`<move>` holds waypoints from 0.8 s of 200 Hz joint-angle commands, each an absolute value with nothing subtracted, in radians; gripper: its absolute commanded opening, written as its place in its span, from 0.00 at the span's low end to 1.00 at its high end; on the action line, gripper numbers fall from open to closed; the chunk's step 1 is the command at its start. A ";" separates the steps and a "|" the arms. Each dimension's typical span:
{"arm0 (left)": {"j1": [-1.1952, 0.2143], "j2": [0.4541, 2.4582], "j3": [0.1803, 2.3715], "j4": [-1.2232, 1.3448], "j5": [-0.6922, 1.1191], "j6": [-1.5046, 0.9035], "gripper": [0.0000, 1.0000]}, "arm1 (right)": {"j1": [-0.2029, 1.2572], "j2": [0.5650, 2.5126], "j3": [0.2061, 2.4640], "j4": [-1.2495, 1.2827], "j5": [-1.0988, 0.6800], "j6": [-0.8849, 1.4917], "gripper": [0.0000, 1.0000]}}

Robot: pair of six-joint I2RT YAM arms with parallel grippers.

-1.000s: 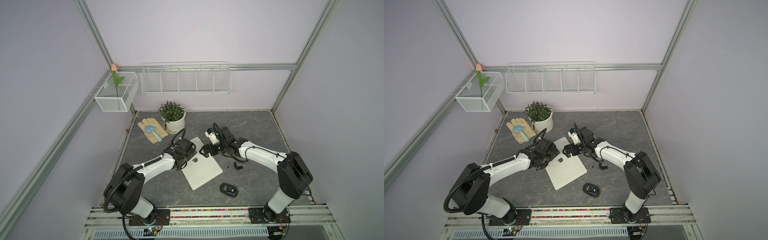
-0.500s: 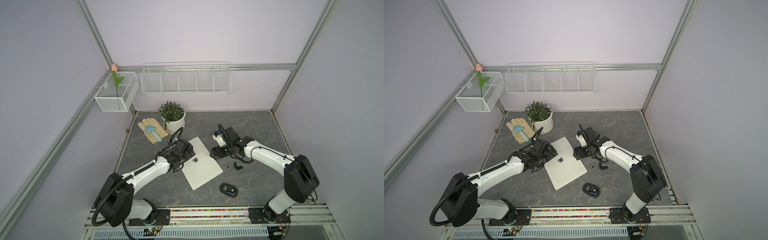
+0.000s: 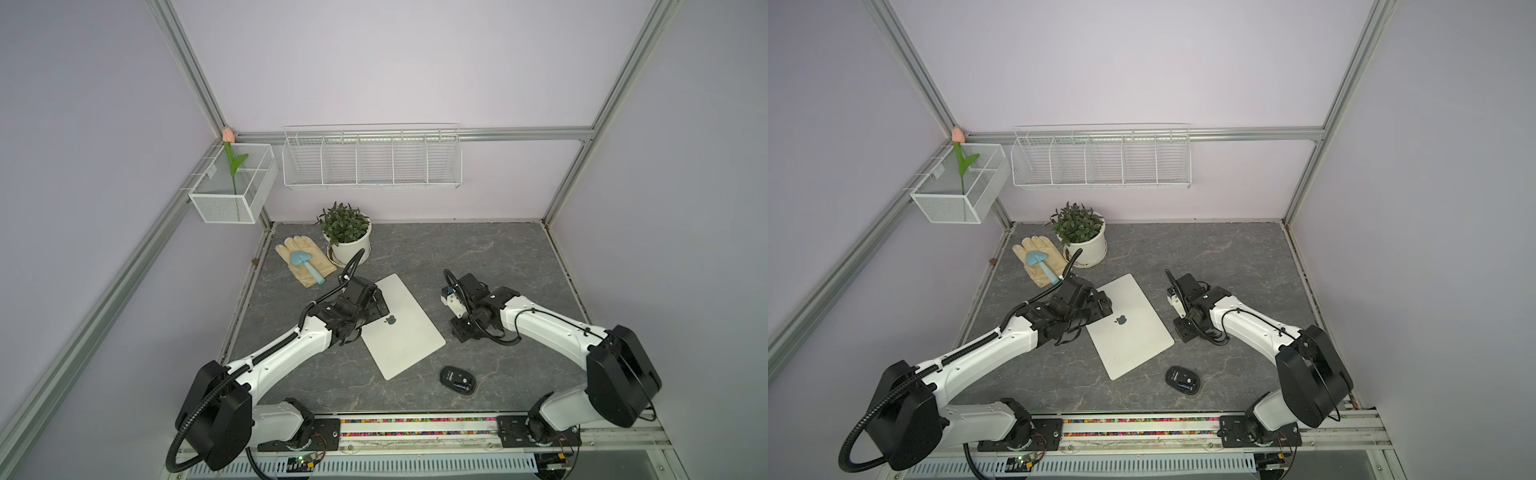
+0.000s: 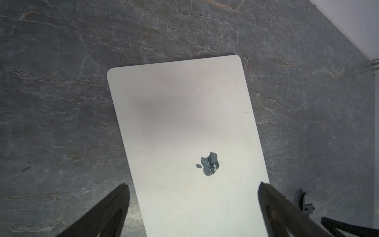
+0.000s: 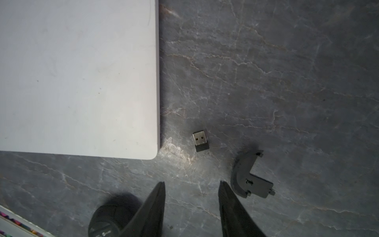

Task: Insert the wireless mouse receiver into the laptop
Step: Pick up the USB plug at the center of the board.

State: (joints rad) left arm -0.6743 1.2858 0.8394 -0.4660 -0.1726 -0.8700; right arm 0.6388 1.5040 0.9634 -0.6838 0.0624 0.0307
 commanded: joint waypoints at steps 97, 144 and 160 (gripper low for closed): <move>-0.675 1.314 0.841 -0.469 -0.142 -0.828 1.00 | 0.668 1.682 0.981 -0.664 0.129 -0.093 0.45; -0.670 1.323 0.845 -0.470 -0.137 -0.826 1.00 | 0.668 1.727 0.995 -0.670 0.158 -0.108 0.43; -0.667 1.325 0.845 -0.472 -0.135 -0.826 1.00 | 0.667 1.736 1.000 -0.670 0.155 -0.112 0.43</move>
